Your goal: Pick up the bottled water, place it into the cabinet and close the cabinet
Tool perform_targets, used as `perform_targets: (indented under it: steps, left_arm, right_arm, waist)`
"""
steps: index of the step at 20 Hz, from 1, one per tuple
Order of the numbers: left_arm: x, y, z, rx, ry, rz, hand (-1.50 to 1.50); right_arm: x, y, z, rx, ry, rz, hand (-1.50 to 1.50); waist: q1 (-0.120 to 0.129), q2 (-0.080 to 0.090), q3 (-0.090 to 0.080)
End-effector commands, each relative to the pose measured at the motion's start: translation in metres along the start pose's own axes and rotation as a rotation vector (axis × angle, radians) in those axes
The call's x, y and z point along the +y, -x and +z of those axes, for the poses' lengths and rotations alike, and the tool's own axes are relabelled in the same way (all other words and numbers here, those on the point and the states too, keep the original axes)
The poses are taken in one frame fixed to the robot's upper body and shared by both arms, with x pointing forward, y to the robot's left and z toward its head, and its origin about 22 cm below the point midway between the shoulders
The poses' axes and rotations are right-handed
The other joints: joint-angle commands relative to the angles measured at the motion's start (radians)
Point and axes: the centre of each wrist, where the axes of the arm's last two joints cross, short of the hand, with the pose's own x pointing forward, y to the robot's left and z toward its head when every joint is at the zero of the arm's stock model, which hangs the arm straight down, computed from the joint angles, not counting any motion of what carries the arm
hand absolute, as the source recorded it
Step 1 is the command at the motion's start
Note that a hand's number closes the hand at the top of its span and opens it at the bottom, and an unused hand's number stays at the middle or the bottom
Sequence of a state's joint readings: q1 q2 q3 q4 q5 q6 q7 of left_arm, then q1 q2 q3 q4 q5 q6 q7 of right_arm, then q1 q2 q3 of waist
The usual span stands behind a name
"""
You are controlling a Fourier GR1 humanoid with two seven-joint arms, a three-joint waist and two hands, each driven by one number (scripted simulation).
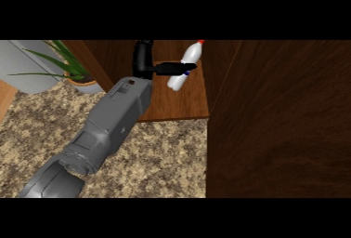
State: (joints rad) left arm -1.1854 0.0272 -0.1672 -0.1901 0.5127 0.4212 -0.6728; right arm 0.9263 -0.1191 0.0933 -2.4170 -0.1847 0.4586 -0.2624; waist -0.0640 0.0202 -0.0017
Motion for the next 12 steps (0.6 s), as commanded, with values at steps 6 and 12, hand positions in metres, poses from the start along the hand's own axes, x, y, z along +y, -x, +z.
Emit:
perform_targets:
  steps: [6, 12]
  left_arm:
    - [-0.015, -0.006, 0.005, -0.037, 0.024, 0.082, -1.5]
    - [-0.01, 0.018, 0.041, 0.016, 0.085, 0.151, -1.5]
  right_arm:
    - [0.01, -0.023, 0.003, -0.029, 0.032, -0.015, -1.5]
    - [0.013, -0.028, -0.012, -0.019, 0.034, -0.032, -1.5]
  waist:
    - [0.033, -0.02, 0.001]
    - [0.061, -0.026, 0.001]
